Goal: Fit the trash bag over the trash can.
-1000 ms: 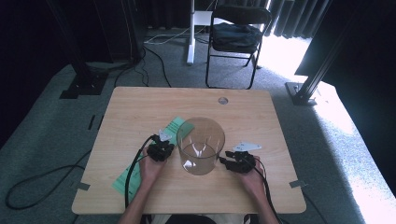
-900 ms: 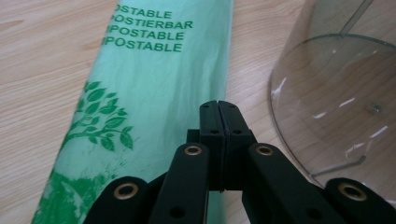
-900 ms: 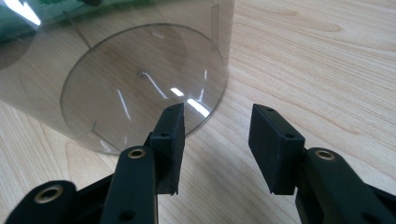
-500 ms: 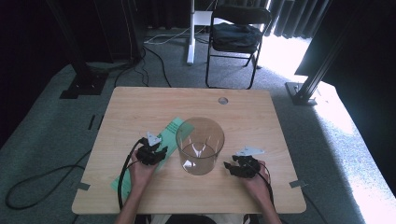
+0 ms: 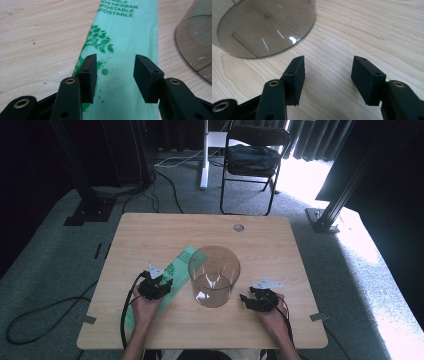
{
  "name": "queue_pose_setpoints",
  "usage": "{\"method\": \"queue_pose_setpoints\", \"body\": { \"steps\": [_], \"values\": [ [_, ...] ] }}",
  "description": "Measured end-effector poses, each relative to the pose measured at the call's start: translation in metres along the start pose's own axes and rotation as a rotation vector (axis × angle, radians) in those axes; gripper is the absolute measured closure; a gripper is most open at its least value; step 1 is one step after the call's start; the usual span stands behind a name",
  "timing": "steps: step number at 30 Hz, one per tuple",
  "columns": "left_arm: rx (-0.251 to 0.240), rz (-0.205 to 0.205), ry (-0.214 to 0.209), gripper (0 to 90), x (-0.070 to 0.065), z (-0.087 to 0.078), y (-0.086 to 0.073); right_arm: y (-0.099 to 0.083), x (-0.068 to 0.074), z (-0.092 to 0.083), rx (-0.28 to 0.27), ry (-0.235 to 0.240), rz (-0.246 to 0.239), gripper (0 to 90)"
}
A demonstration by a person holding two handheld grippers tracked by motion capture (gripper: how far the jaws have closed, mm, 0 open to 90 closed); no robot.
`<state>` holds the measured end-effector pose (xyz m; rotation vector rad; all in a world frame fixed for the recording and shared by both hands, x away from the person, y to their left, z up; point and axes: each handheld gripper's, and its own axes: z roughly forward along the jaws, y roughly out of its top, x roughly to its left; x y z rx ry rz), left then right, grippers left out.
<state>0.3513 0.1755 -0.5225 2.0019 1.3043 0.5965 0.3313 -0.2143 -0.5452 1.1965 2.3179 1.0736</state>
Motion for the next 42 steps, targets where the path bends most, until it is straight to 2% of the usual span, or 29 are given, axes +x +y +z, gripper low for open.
{"method": "queue_pose_setpoints", "body": {
  "steps": [13, 15, 22, 27, 31, 34, 42],
  "values": [
    [0.016, 0.045, -0.041, 54.0, -0.018, 0.012, 0.004, -0.001, -0.001, 0.001, -0.016, 0.004, 0.001, 42.4],
    [0.029, 0.064, -0.038, 54.0, -0.021, 0.014, 0.004, -0.002, -0.001, 0.001, -0.018, 0.007, 0.003, 42.4],
    [0.057, 0.087, -0.042, 52.7, -0.027, 0.019, 0.001, -0.002, -0.001, 0.0, -0.018, 0.007, -0.003, 42.4],
    [0.057, 0.073, -0.049, 51.6, -0.027, 0.019, -0.002, -0.003, -0.002, -0.001, -0.017, 0.005, -0.008, 42.4],
    [0.051, 0.066, -0.036, 51.6, -0.024, 0.018, -0.004, -0.003, -0.002, -0.001, -0.016, 0.001, -0.013, 42.4],
    [0.065, 0.048, -0.029, 51.6, -0.022, 0.016, -0.004, -0.003, -0.002, -0.001, -0.016, 0.001, -0.013, 42.4],
    [0.071, 0.054, -0.044, 50.6, -0.024, 0.012, -0.007, -0.003, -0.002, -0.001, -0.016, 0.0, -0.018, 42.4]
  ]
}}
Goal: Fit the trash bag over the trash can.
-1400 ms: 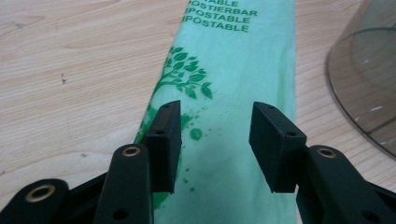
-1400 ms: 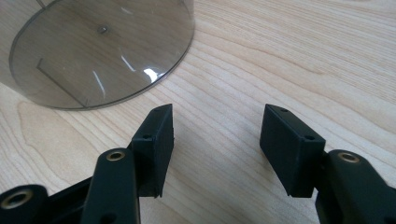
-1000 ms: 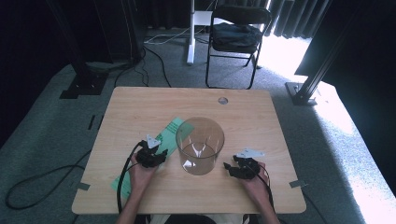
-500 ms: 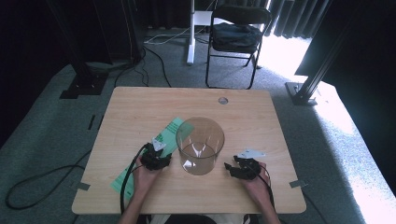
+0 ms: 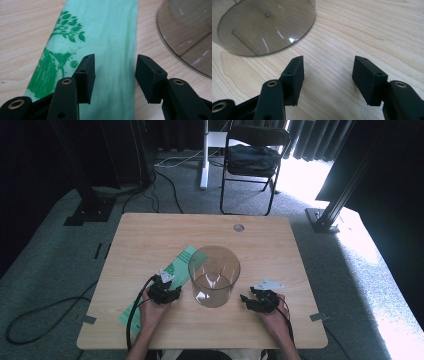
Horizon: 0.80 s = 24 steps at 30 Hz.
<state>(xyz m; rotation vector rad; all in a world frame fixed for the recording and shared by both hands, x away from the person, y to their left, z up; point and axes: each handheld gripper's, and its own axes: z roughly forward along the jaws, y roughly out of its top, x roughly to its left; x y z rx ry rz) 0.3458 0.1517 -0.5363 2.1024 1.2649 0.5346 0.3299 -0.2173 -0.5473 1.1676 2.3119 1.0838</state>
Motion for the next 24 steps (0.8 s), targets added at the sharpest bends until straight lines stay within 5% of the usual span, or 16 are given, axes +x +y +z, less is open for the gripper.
{"method": "queue_pose_setpoints", "body": {
  "steps": [10, 20, 24],
  "values": [
    [-0.011, -0.032, 0.019, 51.9, 0.008, -0.001, -0.003, 0.0, 0.0, 0.0, 0.001, -0.001, -0.002, 42.4],
    [-0.01, -0.028, -0.002, 87.6, 0.012, 0.0, 0.0, 0.0, 0.0, 0.0, 0.001, 0.0, 0.0, 42.4],
    [-0.007, -0.012, 0.008, 90.0, 0.012, 0.0, 0.0, 0.0, 0.0, 0.0, 0.002, -0.001, 0.006, 42.6]
  ]
}}
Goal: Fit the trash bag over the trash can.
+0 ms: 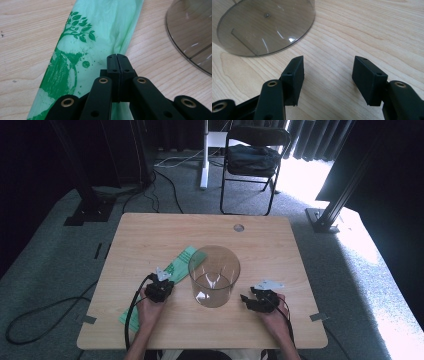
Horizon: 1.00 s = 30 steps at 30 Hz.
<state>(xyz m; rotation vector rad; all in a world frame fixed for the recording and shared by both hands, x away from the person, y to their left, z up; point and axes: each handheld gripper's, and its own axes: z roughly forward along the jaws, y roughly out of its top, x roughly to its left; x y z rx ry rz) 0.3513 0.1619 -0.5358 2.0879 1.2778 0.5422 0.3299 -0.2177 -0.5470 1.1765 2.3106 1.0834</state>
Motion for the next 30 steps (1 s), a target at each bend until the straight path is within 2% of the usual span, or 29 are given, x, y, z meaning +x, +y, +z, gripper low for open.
{"method": "queue_pose_setpoints", "body": {
  "steps": [5, 9, 12, 23, 30],
  "values": [
    [-0.028, 0.025, 0.009, 90.0, -0.002, -0.005, 0.004, 0.002, 0.0, 0.0, 0.009, -0.008, 0.028, 43.2],
    [-0.058, 0.03, -0.001, 90.0, -0.001, -0.012, 0.01, 0.006, 0.003, 0.0, 0.007, -0.01, 0.026, 43.4],
    [-0.086, 0.032, -0.023, 90.0, -0.001, -0.016, 0.016, 0.011, 0.005, 0.0, -0.002, -0.001, 0.027, 43.5],
    [-0.123, 0.059, -0.081, 90.0, -0.009, -0.021, 0.036, 0.031, 0.008, 0.001, -0.034, 0.013, 0.025, 43.9],
    [-0.148, 0.047, -0.127, 90.0, -0.017, -0.018, 0.043, 0.036, 0.008, 0.004, -0.041, 0.022, 0.027, 45.9]
  ]
}}
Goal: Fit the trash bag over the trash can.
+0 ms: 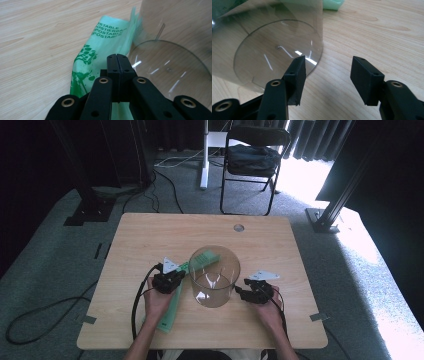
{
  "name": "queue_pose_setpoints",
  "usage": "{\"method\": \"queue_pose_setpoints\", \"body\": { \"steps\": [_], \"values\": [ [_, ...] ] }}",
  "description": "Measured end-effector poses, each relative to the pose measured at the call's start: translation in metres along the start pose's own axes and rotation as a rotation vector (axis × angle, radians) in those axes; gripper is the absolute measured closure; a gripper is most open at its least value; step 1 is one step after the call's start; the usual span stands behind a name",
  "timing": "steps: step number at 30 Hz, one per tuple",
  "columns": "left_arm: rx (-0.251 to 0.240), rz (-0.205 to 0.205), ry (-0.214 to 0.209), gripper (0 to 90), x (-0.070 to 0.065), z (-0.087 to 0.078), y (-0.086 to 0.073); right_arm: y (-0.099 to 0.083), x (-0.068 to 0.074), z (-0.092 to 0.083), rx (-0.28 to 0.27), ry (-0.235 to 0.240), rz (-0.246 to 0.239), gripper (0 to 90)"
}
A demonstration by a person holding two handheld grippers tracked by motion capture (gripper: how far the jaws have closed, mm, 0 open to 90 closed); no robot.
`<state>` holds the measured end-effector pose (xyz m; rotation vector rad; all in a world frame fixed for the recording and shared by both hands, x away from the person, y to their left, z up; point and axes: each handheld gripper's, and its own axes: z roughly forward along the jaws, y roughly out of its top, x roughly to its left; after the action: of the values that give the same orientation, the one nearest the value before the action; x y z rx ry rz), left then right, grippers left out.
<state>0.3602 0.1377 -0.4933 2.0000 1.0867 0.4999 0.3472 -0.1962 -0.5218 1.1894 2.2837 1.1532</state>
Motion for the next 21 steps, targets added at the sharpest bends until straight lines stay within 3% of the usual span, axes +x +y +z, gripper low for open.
{"method": "queue_pose_setpoints", "body": {
  "steps": [8, 12, 15, 21],
  "values": [
    [-0.009, -0.011, -0.03, 90.0, -0.0026, 0.0044, 0.002, 0.0033, -0.0042, 0.0034, -0.008, -0.002, 0.017, 47.2],
    [-0.011, 0.003, -0.046, 90.0, -0.0048, 0.0059, 0.0051, 0.0047, -0.0026, 0.0043, -0.014, -0.004, -0.003, 52.9],
    [-0.016, 0.025, -0.04, 90.0, -0.0068, 0.0047, 0.0079, 0.0058, -0.0014, 0.0052, -0.007, 0.026, -0.006, 56.1],
    [-0.018, 0.03, -0.052, 90.0, -0.0036, 0.0016, 0.0061, 0.0078, 0.0021, 0.0056, 0.004, 0.046, -0.032, 59.5]
  ]
}}
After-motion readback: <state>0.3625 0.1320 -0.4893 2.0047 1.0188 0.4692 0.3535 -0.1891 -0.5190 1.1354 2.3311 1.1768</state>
